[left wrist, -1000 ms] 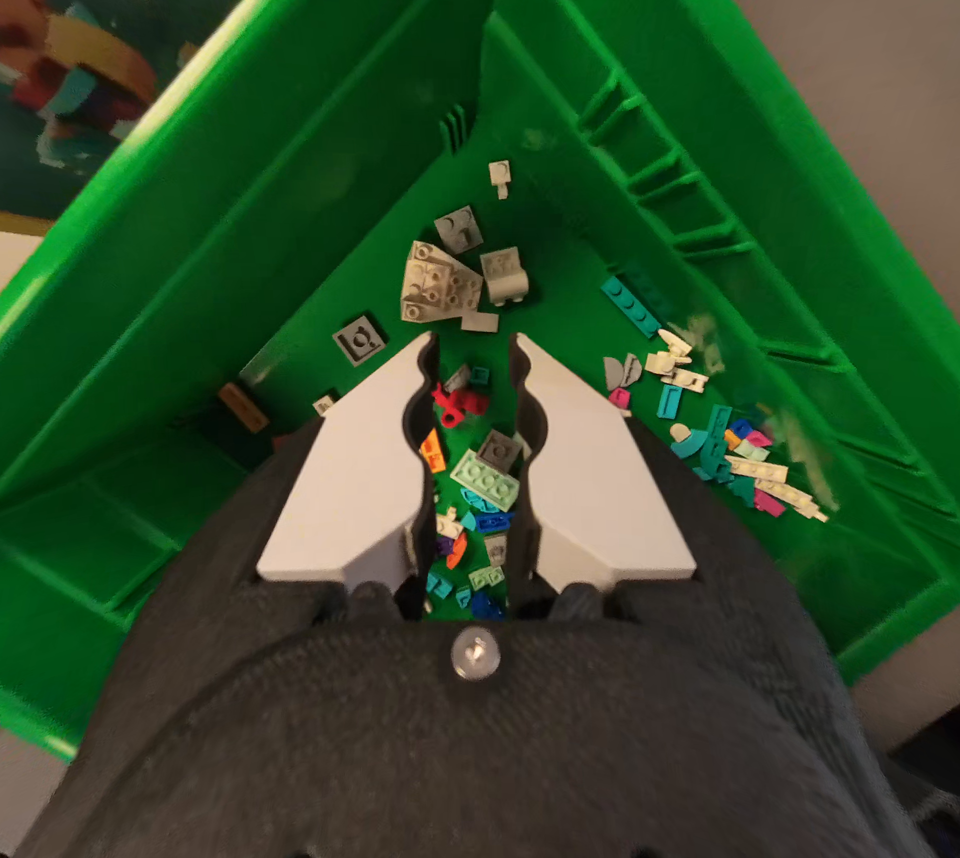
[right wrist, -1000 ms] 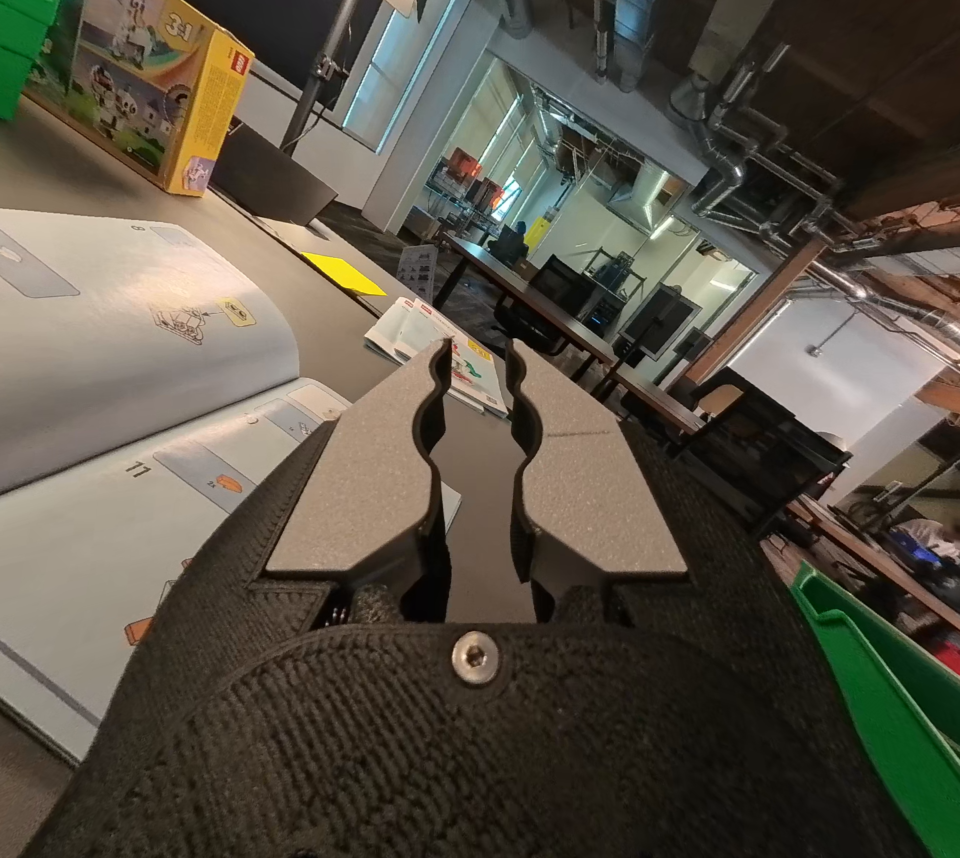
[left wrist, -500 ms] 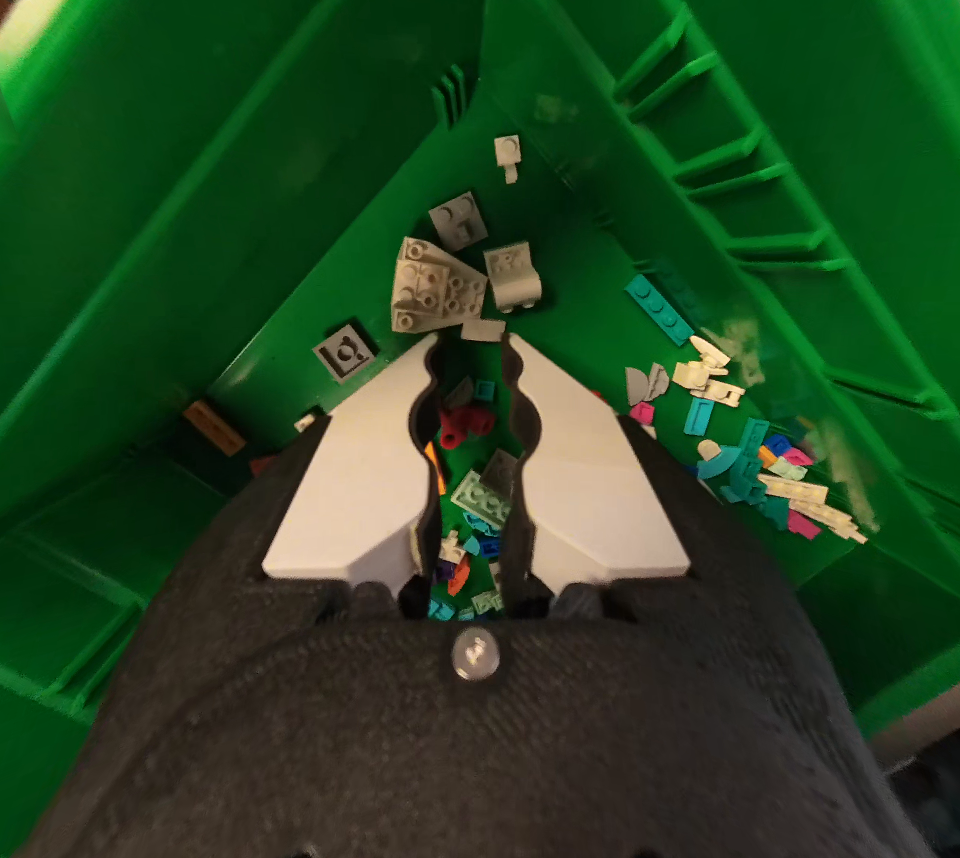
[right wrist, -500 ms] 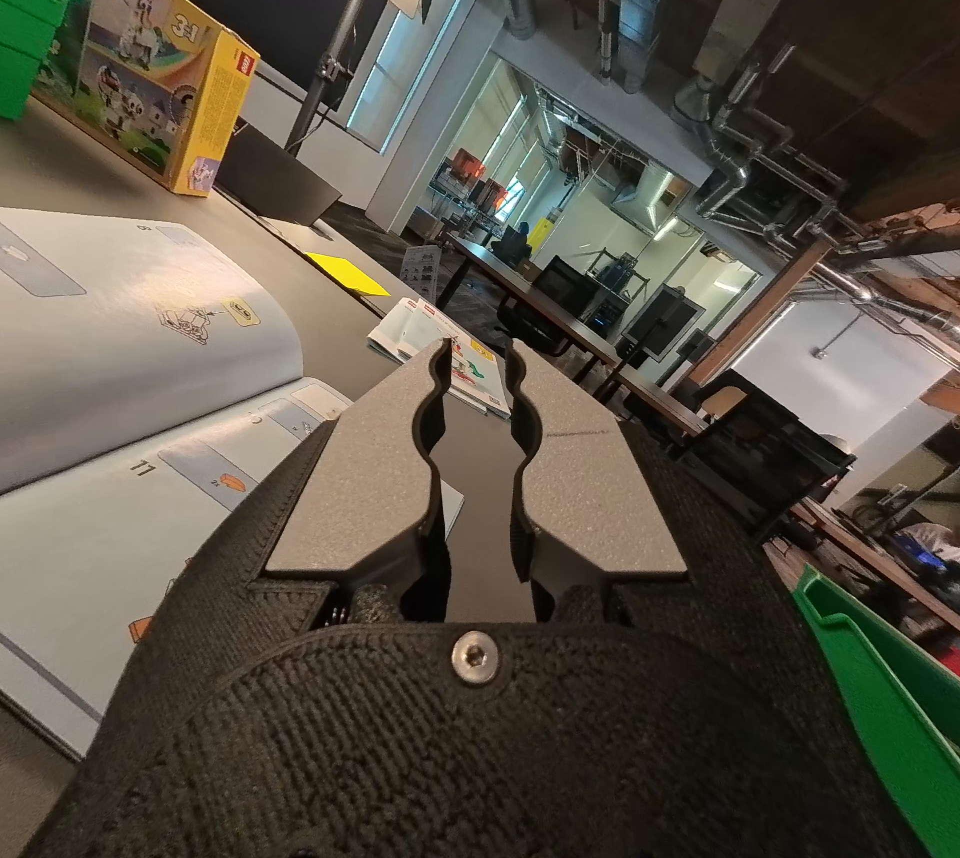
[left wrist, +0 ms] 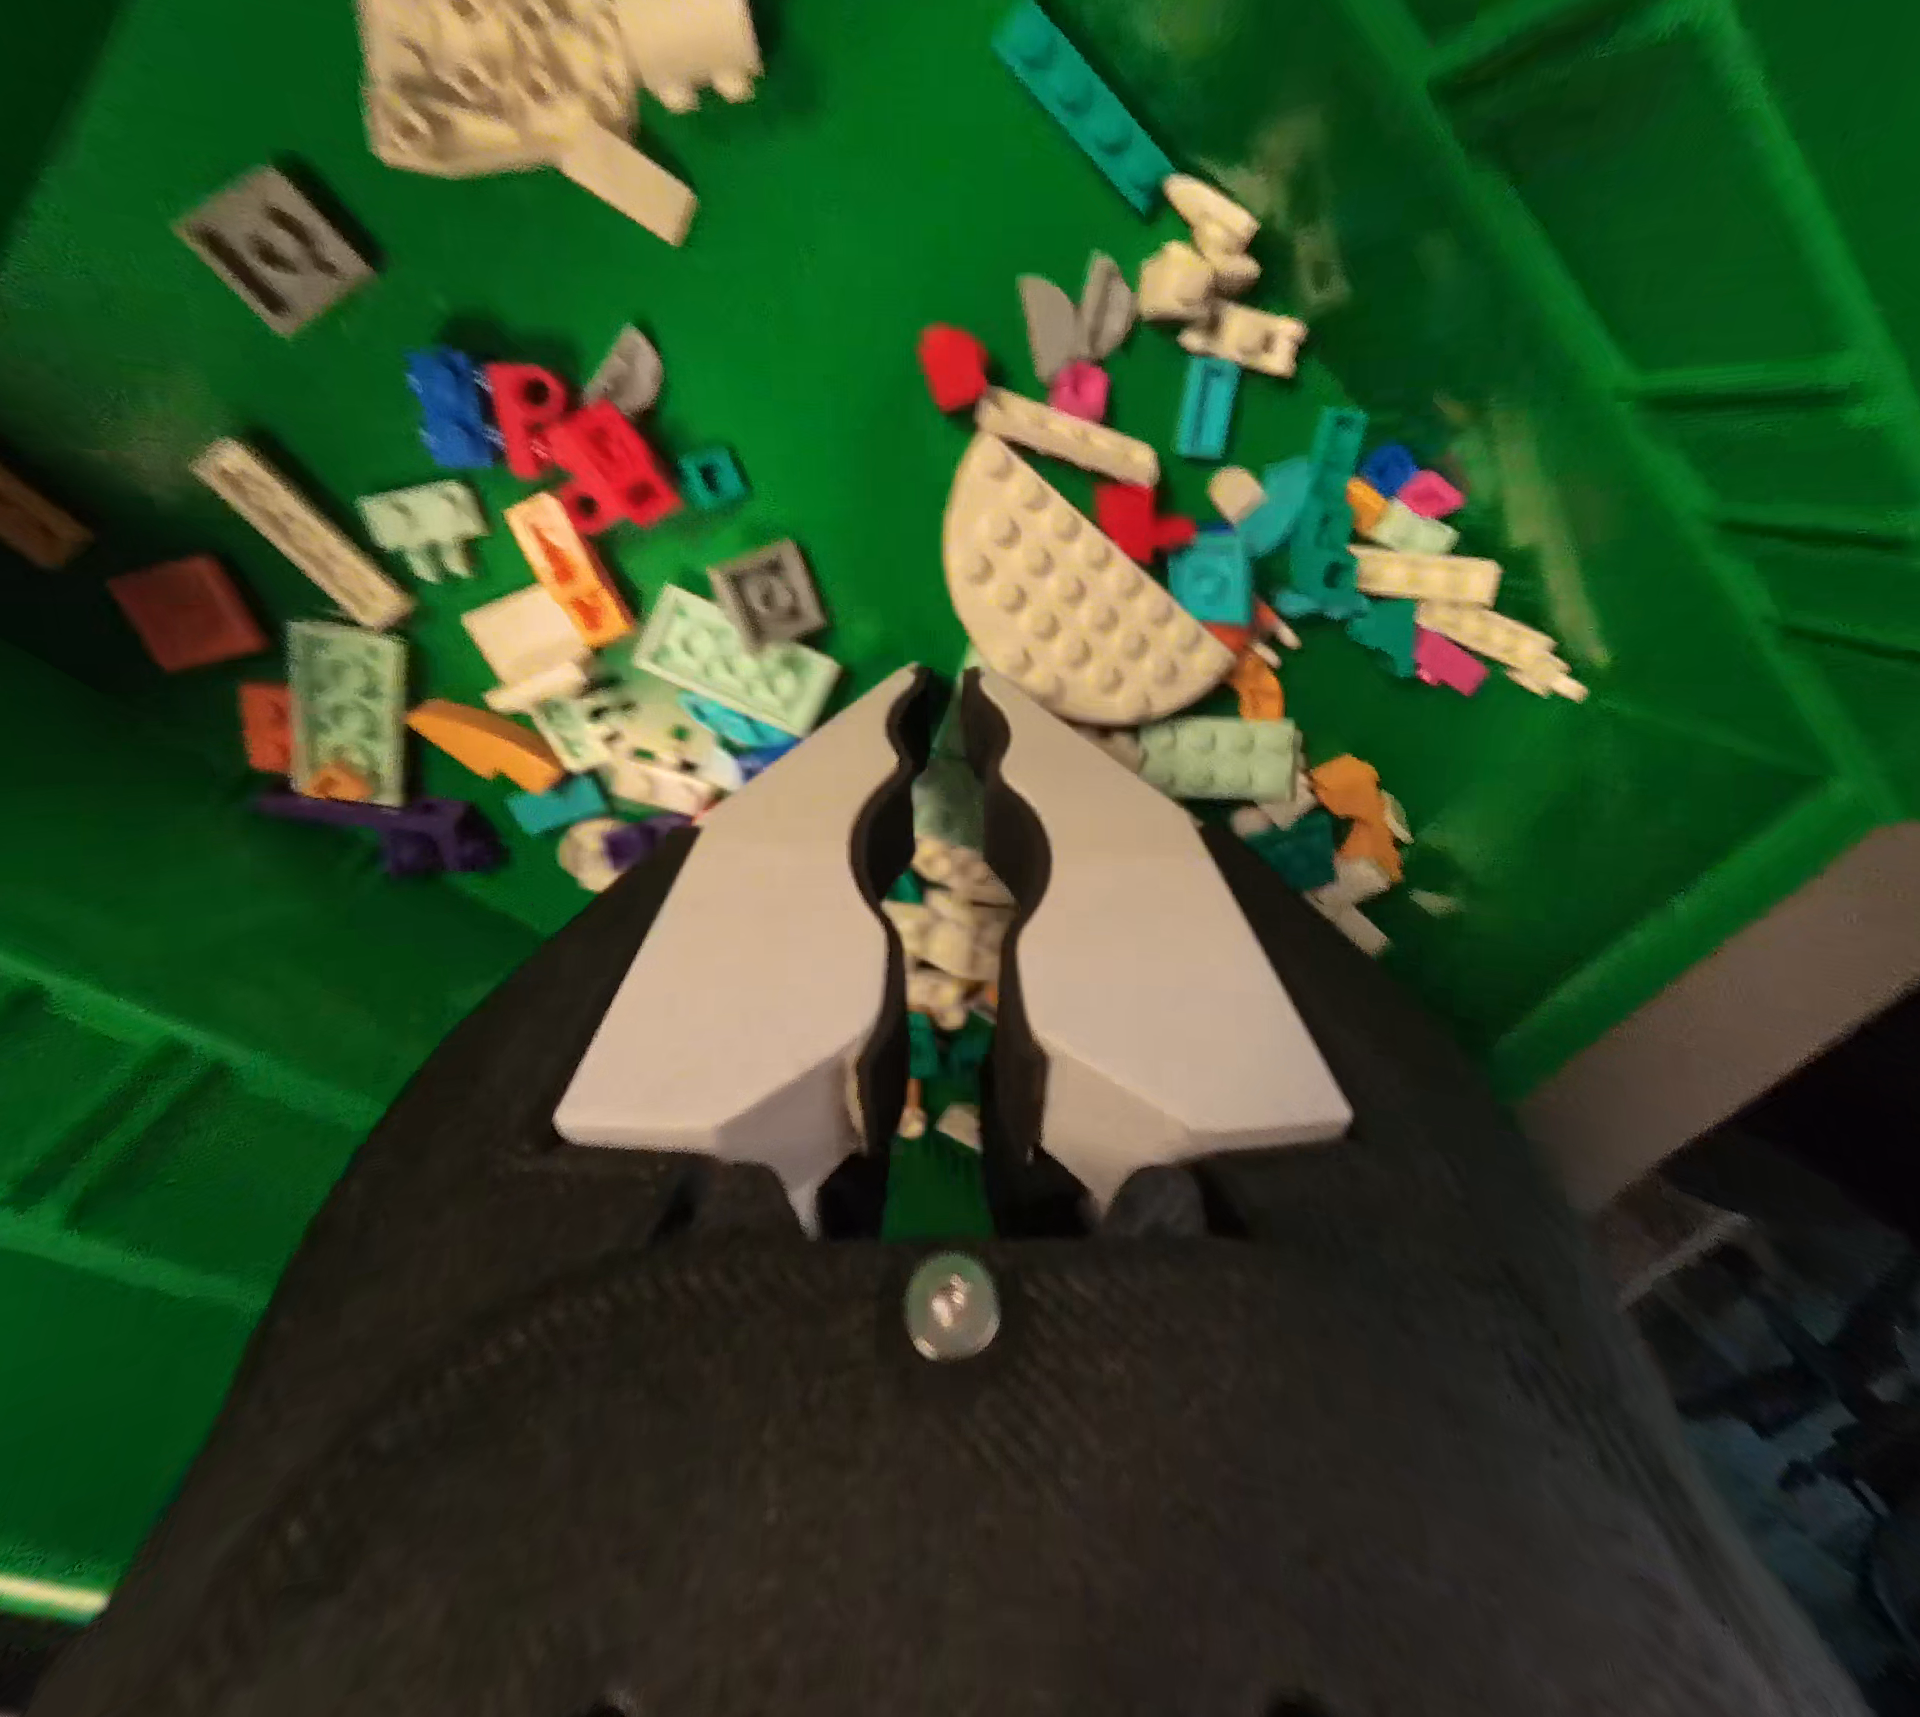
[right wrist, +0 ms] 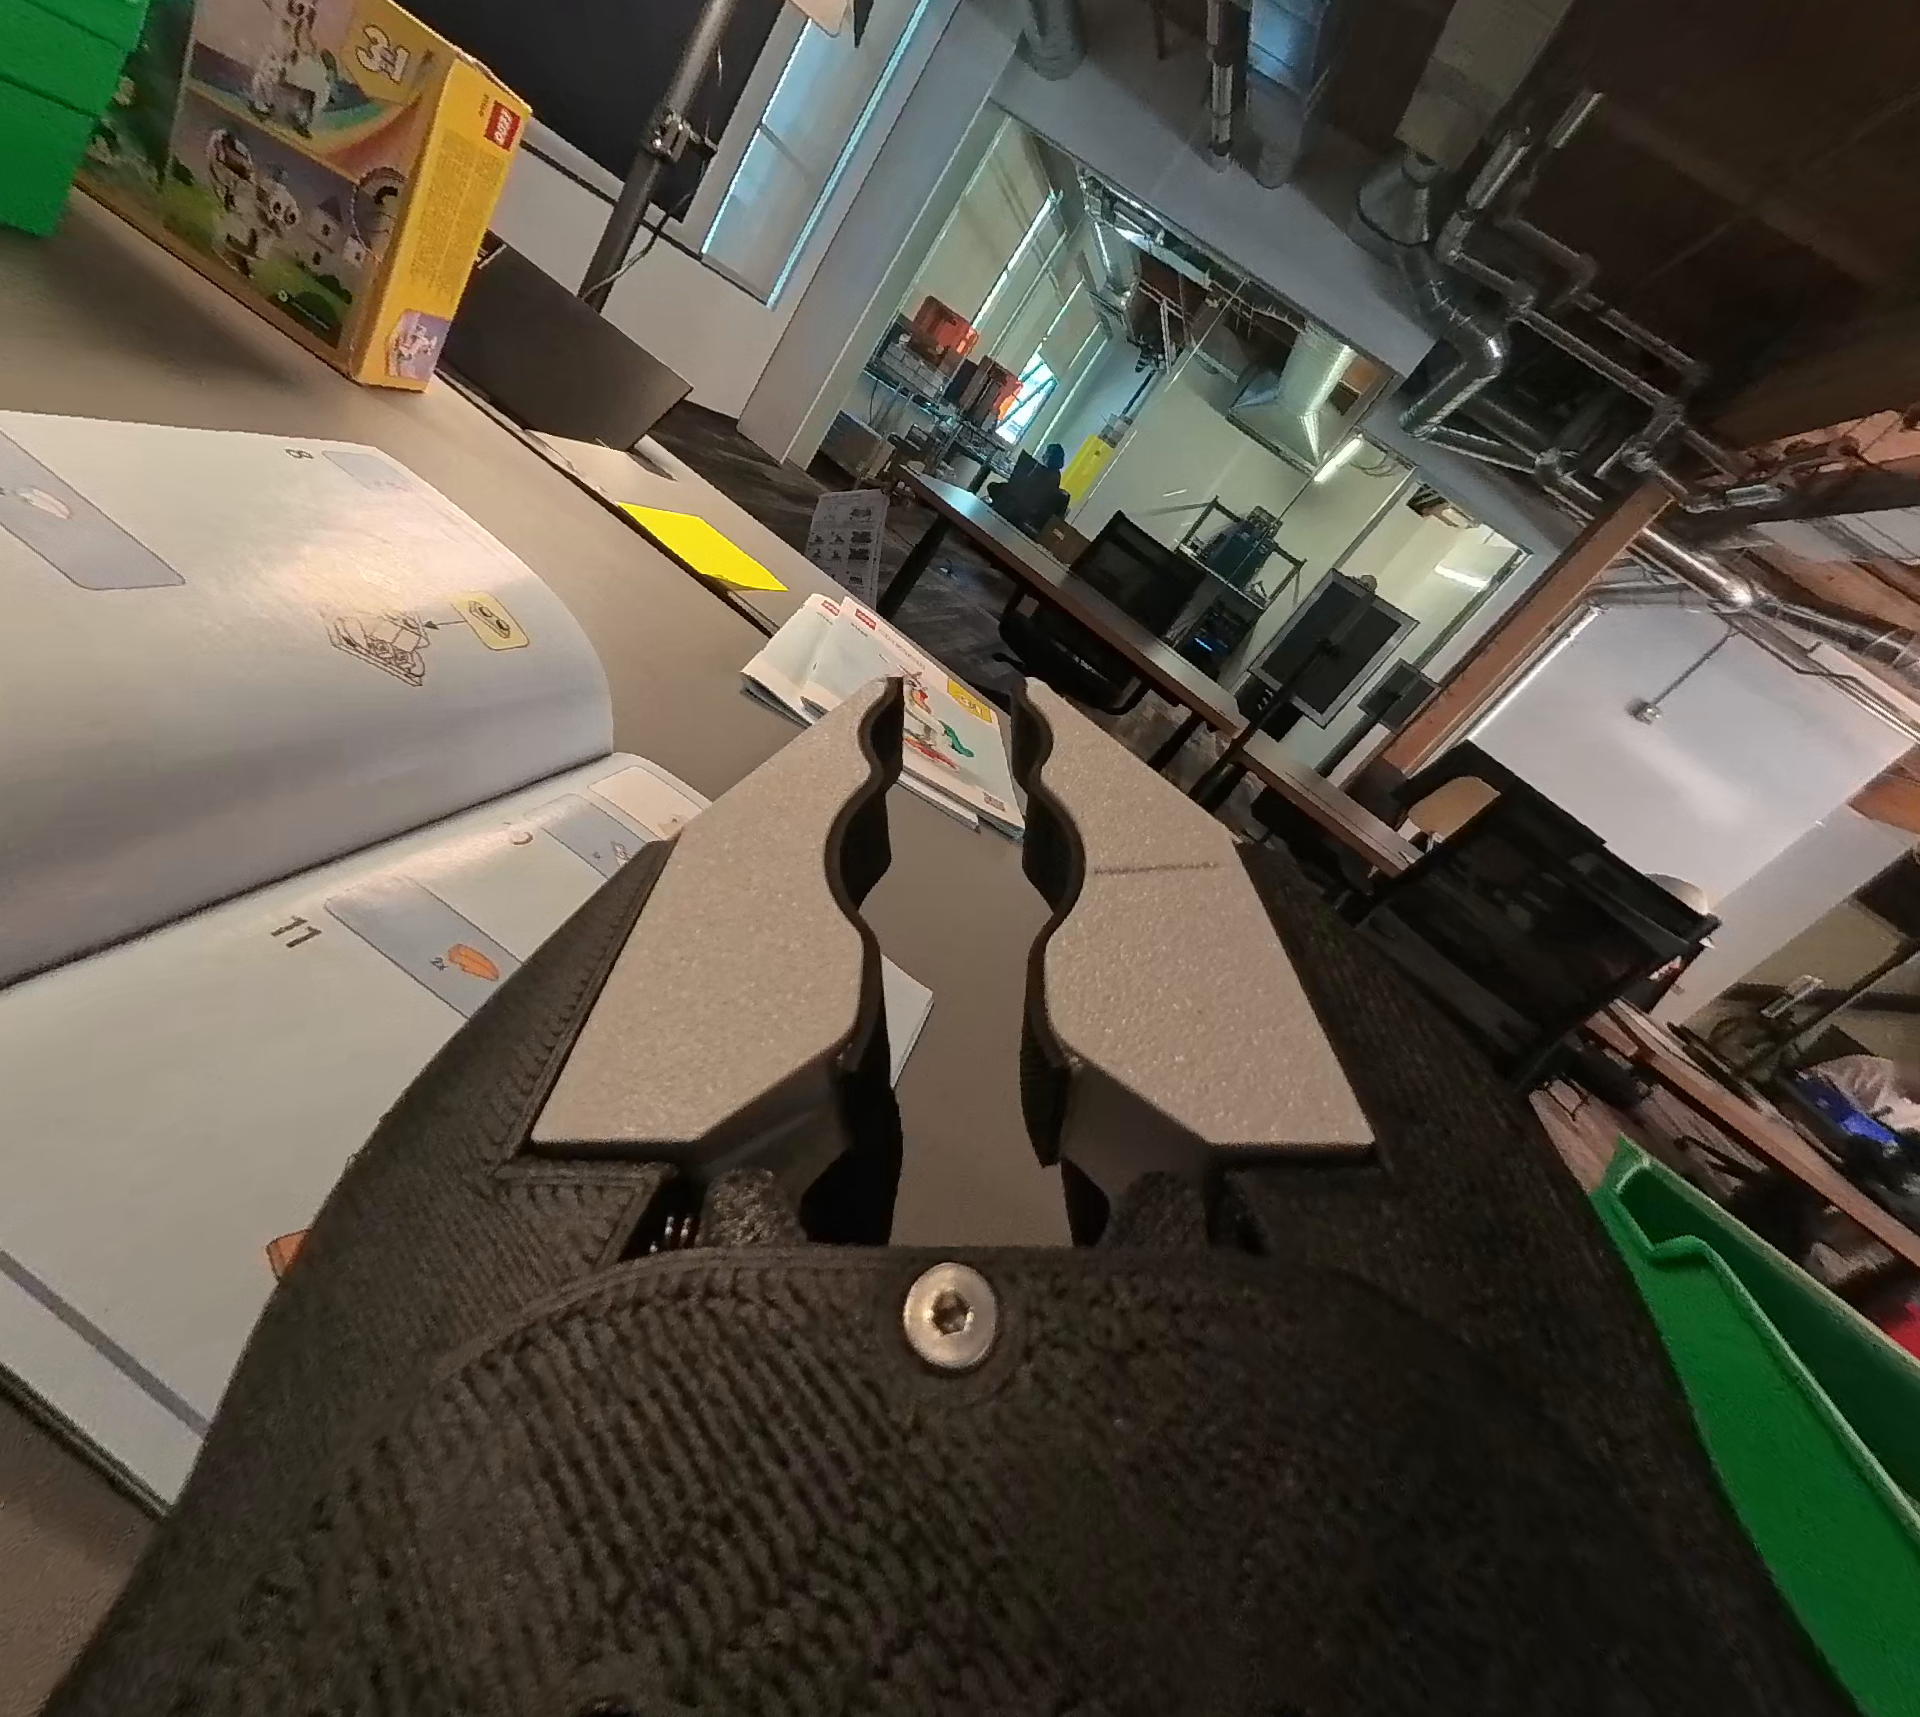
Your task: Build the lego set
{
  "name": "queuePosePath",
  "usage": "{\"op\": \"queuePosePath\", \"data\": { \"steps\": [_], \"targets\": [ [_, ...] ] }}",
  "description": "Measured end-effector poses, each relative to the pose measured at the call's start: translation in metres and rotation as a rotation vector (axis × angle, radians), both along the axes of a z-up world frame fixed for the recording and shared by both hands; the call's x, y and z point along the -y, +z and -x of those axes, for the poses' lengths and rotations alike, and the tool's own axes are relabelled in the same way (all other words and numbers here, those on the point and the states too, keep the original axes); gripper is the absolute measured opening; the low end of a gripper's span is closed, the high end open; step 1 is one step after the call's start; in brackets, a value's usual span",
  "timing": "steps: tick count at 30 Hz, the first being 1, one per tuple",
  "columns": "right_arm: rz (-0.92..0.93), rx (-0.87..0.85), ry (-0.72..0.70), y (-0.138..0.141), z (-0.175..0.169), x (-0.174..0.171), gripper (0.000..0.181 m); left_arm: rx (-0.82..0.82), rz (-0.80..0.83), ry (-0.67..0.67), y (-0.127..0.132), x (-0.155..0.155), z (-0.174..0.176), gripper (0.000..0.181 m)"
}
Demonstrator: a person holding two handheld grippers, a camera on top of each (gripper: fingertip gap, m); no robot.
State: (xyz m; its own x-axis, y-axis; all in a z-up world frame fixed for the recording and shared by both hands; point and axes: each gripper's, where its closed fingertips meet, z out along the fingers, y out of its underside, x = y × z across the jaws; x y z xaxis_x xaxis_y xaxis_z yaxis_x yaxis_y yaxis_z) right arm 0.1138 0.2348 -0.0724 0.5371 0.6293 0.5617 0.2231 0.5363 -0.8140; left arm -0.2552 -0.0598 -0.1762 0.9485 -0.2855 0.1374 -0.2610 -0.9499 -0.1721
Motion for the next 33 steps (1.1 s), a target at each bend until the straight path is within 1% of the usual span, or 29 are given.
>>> {"op": "queuePosePath", "data": {
  "steps": [1,3,5,7,9,11,13,14,15,16,18,20,21,24,29,33],
  "targets": [
    [0.000,0.002,0.001,0.000,0.000,0.000,0.018,0.027,0.023,-0.007,0.000,0.009,-0.006,0.005],
    [-0.001,0.002,0.000,0.000,0.000,0.000,0.019,0.044,0.056,-0.031,-0.001,0.022,-0.015,0.006],
    [-0.001,0.002,-0.003,0.000,0.000,0.000,0.018,0.020,0.049,-0.052,0.003,0.028,-0.016,0.009],
    [-0.001,0.001,-0.008,0.000,-0.001,-0.001,0.018,-0.001,0.012,-0.065,0.012,0.027,-0.016,0.014],
    [-0.002,0.003,-0.014,0.000,-0.001,-0.002,0.019,0.012,-0.038,-0.087,0.023,0.023,-0.020,0.020],
    [-0.004,0.005,-0.022,-0.001,-0.001,-0.003,0.018,0.047,-0.059,-0.170,0.031,0.025,-0.029,0.025],
    [-0.008,0.003,-0.038,0.000,-0.003,-0.005,0.019,0.046,-0.038,-0.287,0.030,0.033,-0.037,0.061],
    [-0.011,0.002,-0.046,0.001,-0.003,-0.006,0.019,0.003,-0.015,-0.327,0.027,0.037,-0.034,0.074],
    [-0.011,0.002,-0.051,0.001,-0.004,-0.006,0.020,-0.042,-0.003,-0.366,0.023,0.038,-0.032,0.081],
    [-0.012,0.003,-0.055,0.001,-0.004,-0.007,0.020,-0.071,-0.011,-0.409,0.019,0.038,-0.032,0.084],
    [-0.016,0.008,-0.061,0.000,-0.004,-0.007,0.021,-0.083,-0.056,-0.469,0.015,0.031,-0.039,0.085],
    [-0.019,0.016,-0.067,-0.001,-0.004,-0.008,0.021,-0.060,-0.103,-0.515,0.013,0.023,-0.048,0.083],
    [-0.021,0.017,-0.071,-0.001,-0.004,-0.008,0.021,-0.059,-0.131,-0.533,0.013,0.018,-0.051,0.080],
    [-0.020,0.019,-0.083,-0.001,-0.005,-0.010,0.021,-0.090,-0.167,-0.559,0.009,0.007,-0.050,0.078],
    [-0.018,0.024,-0.088,-0.002,-0.005,-0.011,0.021,-0.141,-0.148,-0.561,0.001,-0.002,-0.041,0.078],
    [-0.018,0.029,-0.089,-0.003,-0.005,-0.011,0.021,-0.165,-0.154,-0.524,0.000,-0.011,-0.031,0.073]
  ]
}}
